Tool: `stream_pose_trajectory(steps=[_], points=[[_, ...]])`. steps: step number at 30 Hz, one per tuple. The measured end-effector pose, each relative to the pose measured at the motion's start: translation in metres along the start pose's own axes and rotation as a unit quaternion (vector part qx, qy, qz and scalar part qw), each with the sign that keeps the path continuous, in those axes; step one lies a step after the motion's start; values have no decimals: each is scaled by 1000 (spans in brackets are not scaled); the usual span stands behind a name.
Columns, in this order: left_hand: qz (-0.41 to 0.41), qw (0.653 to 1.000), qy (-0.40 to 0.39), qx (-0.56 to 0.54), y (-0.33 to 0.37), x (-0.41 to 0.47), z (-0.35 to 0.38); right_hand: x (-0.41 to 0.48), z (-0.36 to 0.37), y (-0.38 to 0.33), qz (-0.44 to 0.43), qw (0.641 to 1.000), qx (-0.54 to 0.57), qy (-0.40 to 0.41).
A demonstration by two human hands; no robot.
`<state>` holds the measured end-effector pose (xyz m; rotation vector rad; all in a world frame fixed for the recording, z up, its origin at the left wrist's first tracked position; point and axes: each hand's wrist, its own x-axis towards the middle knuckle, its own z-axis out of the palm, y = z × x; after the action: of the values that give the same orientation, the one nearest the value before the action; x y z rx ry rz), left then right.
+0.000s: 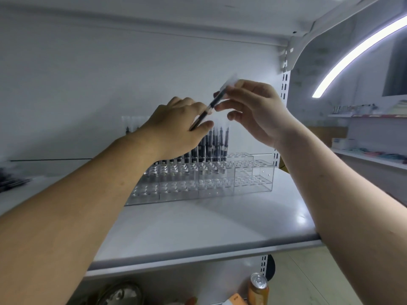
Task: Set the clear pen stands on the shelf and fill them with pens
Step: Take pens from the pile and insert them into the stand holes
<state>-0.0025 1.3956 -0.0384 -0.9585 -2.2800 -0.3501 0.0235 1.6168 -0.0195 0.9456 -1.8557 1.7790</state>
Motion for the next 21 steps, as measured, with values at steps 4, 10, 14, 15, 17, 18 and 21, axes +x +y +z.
stream_pose_trajectory(steps=[4, 10, 14, 15, 17, 18, 21], points=[[12, 1000, -11, 6, -1, -5, -2, 4, -13, 3, -44, 976, -104, 188], [15, 1000, -7, 14, -2, -6, -1, 6, -34, 25, -46, 905, -369, 209], [9, 1000, -1, 3, -1, -6, -1, 7, -29, 32, -22, 902, -392, 178], [7, 1000, 0, -1, -1, -6, -1, 7, -28, 33, -16, 903, -393, 173], [7, 1000, 0, -4, 0, -6, -1, 6, -27, 34, -10, 902, -400, 165], [6, 1000, 0, -4, 0, -6, -1, 6, -26, 34, -9, 900, -403, 164], [7, 1000, 1, -9, -1, -6, -1, 5, -25, 34, -6, 896, -414, 160]])
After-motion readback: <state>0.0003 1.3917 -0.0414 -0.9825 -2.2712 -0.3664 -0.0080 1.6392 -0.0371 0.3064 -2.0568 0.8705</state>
